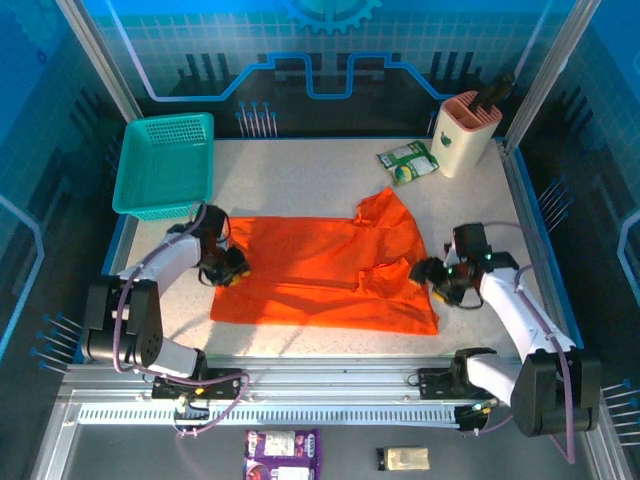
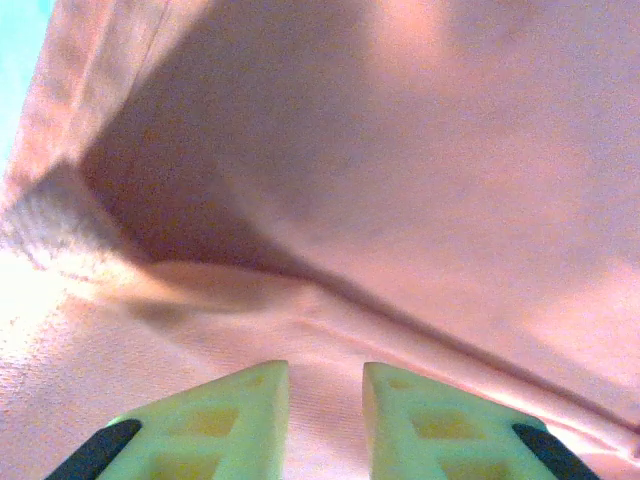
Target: Fold the inside-out t-shirt
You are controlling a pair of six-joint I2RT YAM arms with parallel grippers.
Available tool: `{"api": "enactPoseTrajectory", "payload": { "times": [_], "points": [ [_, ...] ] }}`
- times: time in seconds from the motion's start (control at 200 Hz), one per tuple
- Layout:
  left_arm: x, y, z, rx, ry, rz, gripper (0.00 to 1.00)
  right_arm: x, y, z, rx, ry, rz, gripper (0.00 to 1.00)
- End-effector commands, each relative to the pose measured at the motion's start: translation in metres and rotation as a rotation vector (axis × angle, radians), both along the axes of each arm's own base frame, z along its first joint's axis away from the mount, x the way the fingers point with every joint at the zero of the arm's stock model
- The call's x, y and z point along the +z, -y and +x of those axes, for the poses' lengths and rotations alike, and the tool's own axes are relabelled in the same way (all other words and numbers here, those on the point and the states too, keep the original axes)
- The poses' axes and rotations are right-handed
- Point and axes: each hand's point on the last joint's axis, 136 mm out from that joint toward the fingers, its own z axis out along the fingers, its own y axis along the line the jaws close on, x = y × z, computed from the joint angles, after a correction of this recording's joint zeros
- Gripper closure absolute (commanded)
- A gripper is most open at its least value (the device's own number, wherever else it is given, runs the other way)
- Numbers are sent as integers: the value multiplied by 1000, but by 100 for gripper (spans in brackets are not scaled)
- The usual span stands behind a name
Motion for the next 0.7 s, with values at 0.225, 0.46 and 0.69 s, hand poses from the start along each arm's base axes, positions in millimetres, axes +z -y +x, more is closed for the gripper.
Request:
{"api": "enactPoseTrajectory", "payload": {
  "times": [0.225,0.46,0.69],
  "points": [
    [52,-27,75,-99,135,115,72,48,-19,151,447,295,-177,56],
    [43,-27,78,-121,114,97,71,19,-30,246,668,308,-304,68],
    [37,-29,73,-122,87,94,70,-28,-38,303,727,261,-331,69]
  ]
}}
